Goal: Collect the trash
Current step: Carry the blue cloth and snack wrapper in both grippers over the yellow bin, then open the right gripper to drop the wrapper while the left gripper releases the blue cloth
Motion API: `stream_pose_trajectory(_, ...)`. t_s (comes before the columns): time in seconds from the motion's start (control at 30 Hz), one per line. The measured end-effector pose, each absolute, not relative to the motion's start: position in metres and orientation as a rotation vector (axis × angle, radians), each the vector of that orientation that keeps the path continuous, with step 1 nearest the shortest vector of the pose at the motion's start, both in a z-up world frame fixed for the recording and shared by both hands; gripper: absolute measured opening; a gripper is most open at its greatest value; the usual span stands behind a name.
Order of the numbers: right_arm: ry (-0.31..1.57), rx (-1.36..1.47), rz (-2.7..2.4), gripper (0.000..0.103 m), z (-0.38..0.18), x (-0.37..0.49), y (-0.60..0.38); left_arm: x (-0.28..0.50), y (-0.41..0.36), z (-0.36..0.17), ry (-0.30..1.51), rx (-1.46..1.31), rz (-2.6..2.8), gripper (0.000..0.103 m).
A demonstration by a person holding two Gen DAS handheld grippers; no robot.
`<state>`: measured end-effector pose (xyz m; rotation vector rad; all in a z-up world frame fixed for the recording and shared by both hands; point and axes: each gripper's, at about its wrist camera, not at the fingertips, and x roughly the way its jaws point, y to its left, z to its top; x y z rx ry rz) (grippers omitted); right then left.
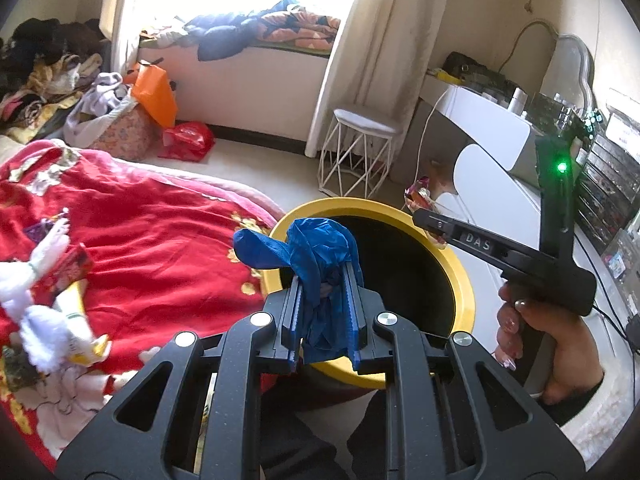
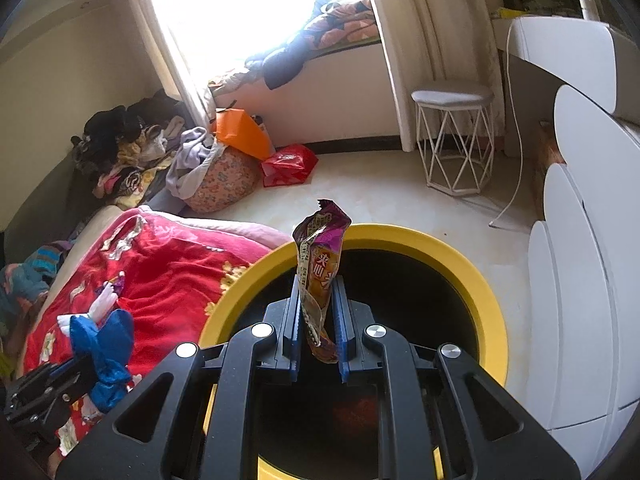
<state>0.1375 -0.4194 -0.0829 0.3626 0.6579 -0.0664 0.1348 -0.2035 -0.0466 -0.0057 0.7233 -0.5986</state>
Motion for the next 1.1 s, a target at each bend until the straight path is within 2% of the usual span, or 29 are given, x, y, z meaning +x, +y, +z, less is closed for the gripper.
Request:
stream_pose_trajectory(0.47, 0.721, 0.432, -0.079, 0.016, -0.102, 0.139, -0.446, 0.165, -0.241, -0.078, 0.807, -0.001, -0.663, 0.014)
stream_pose_trajectory(0.6, 0.737, 0.444, -0.089, 0.025, -0.107, 0.139, -0.453, 0.170, -0.253, -0.085, 0.807, 0.020, -0.665, 0.019)
stream_pose_trajectory(0.7, 0.730, 0.461, -0.093, 0.036, -0.107, 0.138, -0.457, 0.171, -0.257, -0.088, 0.815, 0.017, -0.676, 0.031)
stream_pose_trajectory(0.77, 0.713, 0.472, -0.098, 0.045, -0.105, 0.135, -0.460, 0.169, -0.257, -0.088, 0.814, 0.017, -0.677, 0.050)
stream_pose_trajectory(0.83, 0.694, 0.480, -0.103, 0.048, -0.101, 0.132, -0.463, 0.167, -0.255, -0.086, 0.806, 0.001, -0.677, 0.070)
stream_pose_trajectory(0.87, 0.686, 0.482, -0.107, 0.050, -0.099, 0.130, -0.465, 0.166, -0.254, -0.086, 0.802, -0.001, -0.673, 0.073)
stream_pose_trajectory(0.93, 0.675, 0.486, -0.111, 0.054, -0.097, 0.129, -0.467, 0.162, -0.249, -0.082, 0.787, 0.000, -0.658, 0.086)
stream_pose_trajectory(1.0, 0.663, 0.487, -0.118, 0.059, -0.094, 0.127, -0.468, 0.159, -0.245, -0.079, 0.773, -0.003, -0.638, 0.092)
stream_pose_trajectory(1.1, 0.657, 0.485, -0.122, 0.065, -0.093, 0.127, -0.468, 0.156, -0.238, -0.073, 0.764, -0.016, -0.608, 0.092)
